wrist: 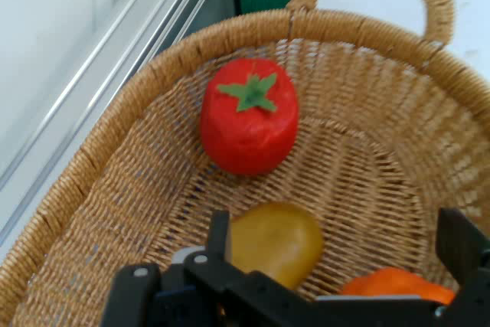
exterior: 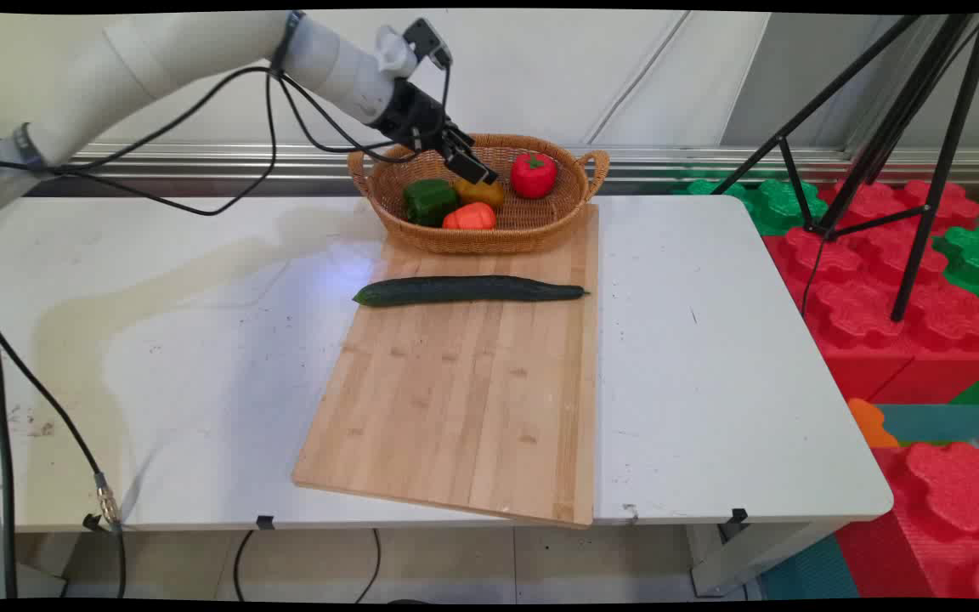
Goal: Pick up the cucumber from the cutting board
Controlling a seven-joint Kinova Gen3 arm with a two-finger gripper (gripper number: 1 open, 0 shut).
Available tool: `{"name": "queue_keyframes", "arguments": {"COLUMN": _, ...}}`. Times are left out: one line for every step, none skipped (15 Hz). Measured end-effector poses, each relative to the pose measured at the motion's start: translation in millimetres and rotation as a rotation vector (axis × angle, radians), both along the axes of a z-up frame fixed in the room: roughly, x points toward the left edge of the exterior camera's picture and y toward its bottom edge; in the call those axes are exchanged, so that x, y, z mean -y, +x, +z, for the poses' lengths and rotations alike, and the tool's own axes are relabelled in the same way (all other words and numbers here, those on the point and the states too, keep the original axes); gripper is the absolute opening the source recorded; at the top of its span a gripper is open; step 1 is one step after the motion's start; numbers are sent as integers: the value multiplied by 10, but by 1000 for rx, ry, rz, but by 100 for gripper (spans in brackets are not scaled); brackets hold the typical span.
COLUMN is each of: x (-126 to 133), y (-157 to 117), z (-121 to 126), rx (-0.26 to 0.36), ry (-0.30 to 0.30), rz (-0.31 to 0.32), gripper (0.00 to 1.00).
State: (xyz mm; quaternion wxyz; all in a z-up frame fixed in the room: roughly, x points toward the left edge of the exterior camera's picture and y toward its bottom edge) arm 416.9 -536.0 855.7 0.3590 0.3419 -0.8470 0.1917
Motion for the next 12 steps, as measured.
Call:
{"name": "queue_keyframes", "arguments": {"x": -72, "y": 30, "z": 70, "rx": -7, "ry": -6, "rz": -7, "gripper": 100}}
{"name": "queue_keyframes", "arguments": {"x": -135, "y": 56, "z": 131, "rx": -13, "ry": -11, "rz": -12, "gripper": 100}}
{"name": "queue_keyframes", "arguments": {"x": -211, "y": 89, "z": 202, "rx": -21, "ry": -16, "rz": -17, "gripper": 100}}
{"name": "queue_keyframes", "arguments": {"x": -280, "y": 121, "z": 263, "rx": -29, "ry": -19, "rz": -20, "gripper": 100}}
{"name": "queue_keyframes", "arguments": {"x": -326, "y": 141, "z": 304, "rx": -35, "ry": -21, "rz": -24, "gripper": 100}}
{"name": "queue_keyframes", "arguments": {"x": -400, "y": 172, "z": 365, "rx": -43, "ry": -24, "rz": -31, "gripper": 100}}
{"name": "queue_keyframes", "arguments": {"x": -452, "y": 194, "z": 406, "rx": -49, "ry": -27, "rz": -36, "gripper": 100}}
{"name": "queue_keyframes", "arguments": {"x": -532, "y": 226, "z": 470, "rx": -57, "ry": -30, "rz": -47, "gripper": 100}}
{"name": "queue_keyframes", "arguments": {"x": -584, "y": 244, "z": 511, "rx": -62, "ry": -32, "rz": -55, "gripper": 100}}
{"name": "queue_keyframes", "arguments": {"x": -664, "y": 272, "z": 572, "rx": -69, "ry": -34, "rz": -68, "gripper": 100}}
{"name": "queue_keyframes", "arguments": {"x": -714, "y": 288, "z": 611, "rx": -73, "ry": -35, "rz": -77, "gripper": 100}}
{"name": "queue_keyframes", "arguments": {"x": -797, "y": 316, "z": 671, "rx": -81, "ry": -35, "rz": -91, "gripper": 100}}
